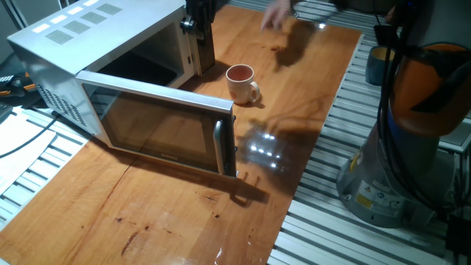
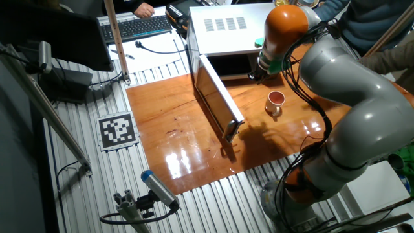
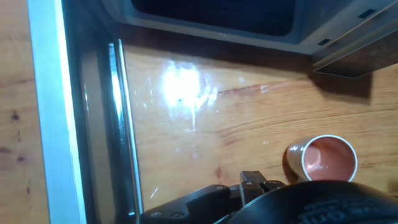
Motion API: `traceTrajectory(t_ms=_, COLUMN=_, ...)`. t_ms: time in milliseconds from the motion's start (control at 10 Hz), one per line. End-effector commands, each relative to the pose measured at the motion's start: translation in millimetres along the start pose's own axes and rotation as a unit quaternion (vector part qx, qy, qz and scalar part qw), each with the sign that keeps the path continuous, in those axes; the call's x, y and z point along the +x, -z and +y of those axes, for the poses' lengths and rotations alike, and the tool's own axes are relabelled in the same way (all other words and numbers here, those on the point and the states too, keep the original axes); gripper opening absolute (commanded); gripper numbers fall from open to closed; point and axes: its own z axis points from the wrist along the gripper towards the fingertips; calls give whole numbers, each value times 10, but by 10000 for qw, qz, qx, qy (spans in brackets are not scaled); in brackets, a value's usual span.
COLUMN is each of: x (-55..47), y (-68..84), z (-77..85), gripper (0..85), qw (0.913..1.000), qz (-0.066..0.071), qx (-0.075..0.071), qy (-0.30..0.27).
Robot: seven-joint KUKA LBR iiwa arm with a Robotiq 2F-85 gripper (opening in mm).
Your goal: Put the bowl into the microwave
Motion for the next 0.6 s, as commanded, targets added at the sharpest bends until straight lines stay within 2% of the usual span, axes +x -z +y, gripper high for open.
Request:
traceTrajectory(t_ms=0, x=18, y=5, z=-4, gripper=0, qw=10000, qz=10, qx=-18, qy=40)
traceTrajectory(t_ms=500, x=24, y=7, z=-5, gripper=0, qw=10000, qz=-5, qx=44, qy=-77)
